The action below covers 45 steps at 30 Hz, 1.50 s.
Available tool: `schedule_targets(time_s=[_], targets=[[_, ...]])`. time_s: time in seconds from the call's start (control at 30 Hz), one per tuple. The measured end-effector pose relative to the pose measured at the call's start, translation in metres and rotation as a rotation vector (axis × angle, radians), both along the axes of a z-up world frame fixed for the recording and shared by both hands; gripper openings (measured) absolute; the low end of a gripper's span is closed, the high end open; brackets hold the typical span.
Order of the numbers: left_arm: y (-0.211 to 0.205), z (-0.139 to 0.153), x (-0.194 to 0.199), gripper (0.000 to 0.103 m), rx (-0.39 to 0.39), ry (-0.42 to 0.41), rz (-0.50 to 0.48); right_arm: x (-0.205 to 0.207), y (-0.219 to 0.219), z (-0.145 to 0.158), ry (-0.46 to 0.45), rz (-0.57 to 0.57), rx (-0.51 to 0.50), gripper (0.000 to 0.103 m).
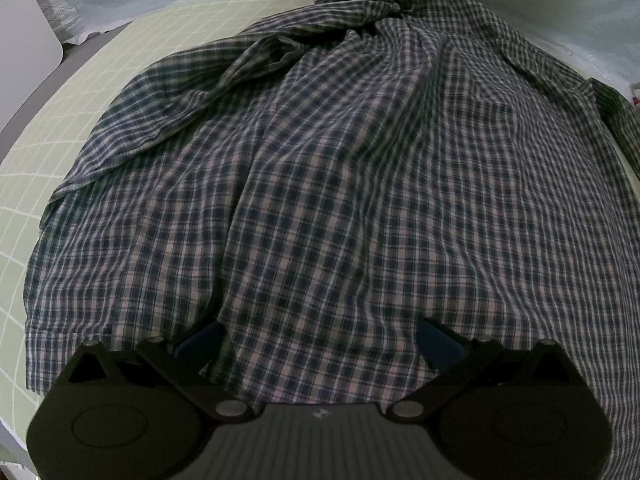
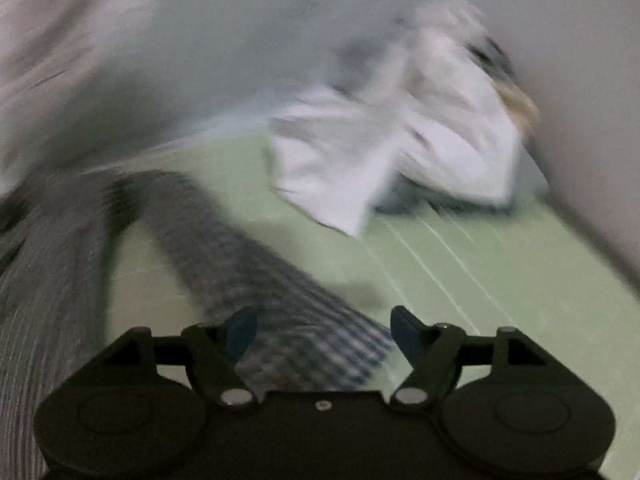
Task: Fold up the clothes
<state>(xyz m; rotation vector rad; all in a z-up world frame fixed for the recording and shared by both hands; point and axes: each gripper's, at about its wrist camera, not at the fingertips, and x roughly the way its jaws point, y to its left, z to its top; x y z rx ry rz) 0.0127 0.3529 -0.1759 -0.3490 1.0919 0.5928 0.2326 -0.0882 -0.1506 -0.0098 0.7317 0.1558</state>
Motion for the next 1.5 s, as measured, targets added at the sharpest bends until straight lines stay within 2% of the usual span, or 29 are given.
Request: schedule_targets(time_s=[0.1, 0.13, 0.2, 0.3, 0.37, 0.47, 0.57, 0.63, 0.7, 0.77, 0.87, 0.97, 1.03, 1.17, 1.3, 1.37, 1.43, 1.47, 1.5], targets=[[-0.001, 0.0, 0.0, 0.103, 0.001, 0.0, 0.004, 0.015, -0.007, -0.013, 0.062, -0.012, 0.03, 0.069], [-0.001, 0.0, 0.001, 0.103, 0.001, 0.001, 0.005, 0.019, -0.007, -0.016, 0.081, -0.007, 0.031, 0.06], [-0.001, 0.0, 0.001, 0.103, 0.001, 0.001, 0.009, 0.019, -0.006, -0.021, 0.114, 0.006, 0.024, 0.009], [-0.002, 0.0, 0.001, 0.103, 0.0, 0.002, 0.016, 0.023, -0.006, -0.02, 0.113, 0.03, -0.013, 0.005], [-0.002, 0.0, 0.002, 0.103, 0.0, 0.004, 0.019, 0.034, -0.008, -0.015, 0.07, 0.017, -0.083, 0.004], [-0.002, -0.001, 0.002, 0.103, 0.0, 0.003, 0.021, 0.056, -0.02, -0.005, -0.014, -0.061, -0.183, 0.004], [-0.002, -0.001, 0.004, 0.103, -0.001, 0.004, 0.023, 0.081, -0.028, -0.002, -0.039, -0.118, -0.286, 0.008], [-0.001, -0.001, 0.005, 0.103, -0.002, 0.005, 0.024, 0.092, -0.028, -0.003, -0.023, -0.128, -0.339, 0.017], [0.0, -0.001, 0.005, 0.103, -0.002, 0.005, 0.024, 0.087, -0.024, -0.001, -0.03, -0.133, -0.364, 0.052], [0.0, -0.001, 0.004, 0.103, -0.001, 0.002, 0.025, 0.071, -0.017, 0.003, -0.043, -0.121, -0.347, 0.065], [-0.001, -0.001, 0.004, 0.103, 0.0, -0.001, 0.031, 0.038, -0.002, 0.005, -0.007, -0.079, -0.251, 0.079], [-0.003, -0.001, 0.001, 0.103, -0.001, -0.003, 0.032, -0.006, 0.022, 0.001, 0.076, 0.057, -0.103, 0.085], [-0.003, -0.001, -0.002, 0.103, -0.002, -0.005, 0.025, -0.038, 0.043, -0.003, 0.123, 0.163, -0.035, 0.086], [-0.009, -0.001, -0.012, 0.103, 0.001, -0.01, -0.008, -0.094, 0.088, -0.002, 0.133, 0.367, -0.088, 0.084], [-0.017, -0.002, -0.026, 0.103, 0.012, -0.021, -0.064, -0.13, 0.117, -0.008, 0.144, 0.452, -0.185, 0.071], [-0.021, -0.002, -0.035, 0.103, 0.017, -0.028, -0.092, -0.139, 0.119, -0.013, 0.178, 0.446, -0.18, 0.05], [-0.025, -0.002, -0.044, 0.103, 0.021, -0.032, -0.12, -0.145, 0.113, -0.016, 0.207, 0.421, -0.116, 0.033], [-0.027, -0.003, -0.049, 0.103, 0.023, -0.036, -0.13, -0.148, 0.111, -0.015, 0.206, 0.409, -0.102, 0.015], [-0.029, -0.003, -0.052, 0.103, 0.024, -0.038, -0.136, -0.152, 0.11, -0.015, 0.202, 0.405, -0.104, 0.002]])
